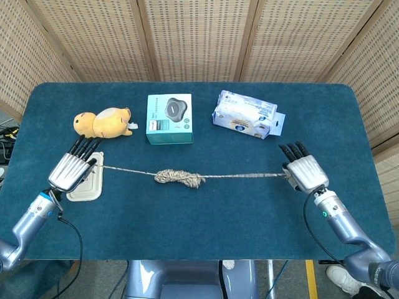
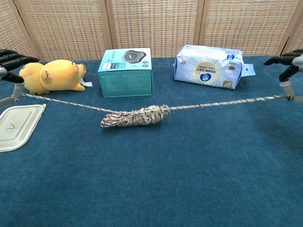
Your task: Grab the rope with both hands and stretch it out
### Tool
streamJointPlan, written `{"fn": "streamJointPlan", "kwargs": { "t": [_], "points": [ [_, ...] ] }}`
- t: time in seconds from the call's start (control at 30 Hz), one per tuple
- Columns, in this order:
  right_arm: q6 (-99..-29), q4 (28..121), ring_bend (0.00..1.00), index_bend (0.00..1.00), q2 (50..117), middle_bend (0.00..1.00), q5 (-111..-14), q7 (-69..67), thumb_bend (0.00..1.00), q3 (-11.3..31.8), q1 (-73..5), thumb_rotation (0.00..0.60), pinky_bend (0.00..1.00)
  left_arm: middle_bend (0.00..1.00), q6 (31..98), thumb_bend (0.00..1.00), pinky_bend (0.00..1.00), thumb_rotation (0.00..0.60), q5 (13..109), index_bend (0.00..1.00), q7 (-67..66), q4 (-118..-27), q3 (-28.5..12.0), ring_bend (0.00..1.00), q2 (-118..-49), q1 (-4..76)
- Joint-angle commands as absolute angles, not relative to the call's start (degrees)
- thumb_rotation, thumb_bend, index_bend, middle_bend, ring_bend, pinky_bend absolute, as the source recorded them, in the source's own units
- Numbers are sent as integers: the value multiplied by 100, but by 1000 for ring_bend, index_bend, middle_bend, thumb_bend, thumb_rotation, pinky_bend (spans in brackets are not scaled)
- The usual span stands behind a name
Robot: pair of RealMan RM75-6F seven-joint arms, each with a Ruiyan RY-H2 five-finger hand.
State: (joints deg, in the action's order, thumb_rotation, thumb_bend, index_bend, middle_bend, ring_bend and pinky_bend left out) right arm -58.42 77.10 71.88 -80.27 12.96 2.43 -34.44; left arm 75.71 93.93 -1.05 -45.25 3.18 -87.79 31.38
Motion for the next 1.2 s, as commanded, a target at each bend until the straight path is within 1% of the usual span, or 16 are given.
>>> {"fn": "streamJointPlan", "kwargs": {
  "t": [0.03, 0.07, 0.1, 0.13, 0.17, 0.2, 0.37, 0.53, 0.6, 0.63, 0.73, 0.93, 1.2],
  "points": [
    [-5858, 7655, 0, 500, 7183, 16, -8092, 1263, 442, 192, -3404, 600, 0, 0, 7627, 392, 0, 600, 9418, 593, -75, -4570, 325, 0, -8803, 3100],
    [-5856, 7652, 0, 400, 7180, 10, -8097, 1215, 373, 181, -3380, 600, 0, 0, 7588, 295, 0, 600, 9401, 421, -51, -4655, 331, 0, -8782, 3083],
    [-5866, 7670, 0, 230, 7179, 2, -8068, 1170, 232, 191, -3354, 600, 0, 0, 7531, 210, 0, 600, 9370, 288, -20, -4774, 333, 0, -8741, 3070],
    [-5891, 7705, 0, 97, 7179, 0, -8031, 1111, 98, 213, -3324, 600, 0, 0, 7484, 87, 0, 600, 9339, 106, 32, -4931, 330, 0, -8678, 3061],
    [-5931, 7774, 0, 41, 7168, 0, -7984, 998, 36, 246, -3280, 600, 0, 0, 7460, 13, 0, 600, 9302, 7, 115, -5161, 313, 0, -8576, 3048],
    [-5965, 7837, 0, 4, 7150, 0, -7956, 899, 1, 271, -3245, 600, 0, 0, 7456, 0, 0, 600, 9264, 0, 165, -5339, 291, 0, -8490, 3031],
    [-6479, 8169, 0, 0, 7032, 0, -8006, 518, 0, 369, -2966, 600, 0, 0, 7565, 0, 0, 600, 8862, 0, 322, -6425, 56, 0, -7915, 2810],
    [-7369, 8404, 0, 0, 7009, 0, -8101, 648, 0, 436, -2520, 600, 0, 0, 7835, 0, 0, 600, 8384, 0, 394, -7311, -159, 0, -7356, 2424],
    [-7653, 8519, 0, 0, 6975, 0, -8110, 758, 0, 430, -2337, 600, 0, 0, 7959, 0, 0, 600, 8220, 0, 352, -7591, -193, 0, -7153, 2236],
    [-7922, 8568, 0, 0, 6925, 0, -8151, 842, 0, 385, -2156, 600, 0, 0, 8098, 0, 0, 600, 8042, 0, 420, -7826, -178, 0, -6959, 2003],
    [-8328, 8607, 0, 0, 6902, 0, -8276, 922, 0, 330, -1886, 600, 0, 0, 8208, 0, 0, 600, 7912, 0, 418, -8318, -84, 0, -6573, 1695],
    [-8812, 8803, 0, 0, 6804, 0, -8401, 854, 0, 246, -1476, 600, 0, 0, 8440, 0, 0, 600, 7877, 0, 437, -8674, 112, 0, -6269, 1225],
    [-9165, 9174, 0, 0, 6644, 0, -8644, 984, 0, 153, -1169, 600, 0, 0, 8829, 0, 0, 600, 8117, 0, 436, -8697, 172, 0, -6274, 896]
  ]
}}
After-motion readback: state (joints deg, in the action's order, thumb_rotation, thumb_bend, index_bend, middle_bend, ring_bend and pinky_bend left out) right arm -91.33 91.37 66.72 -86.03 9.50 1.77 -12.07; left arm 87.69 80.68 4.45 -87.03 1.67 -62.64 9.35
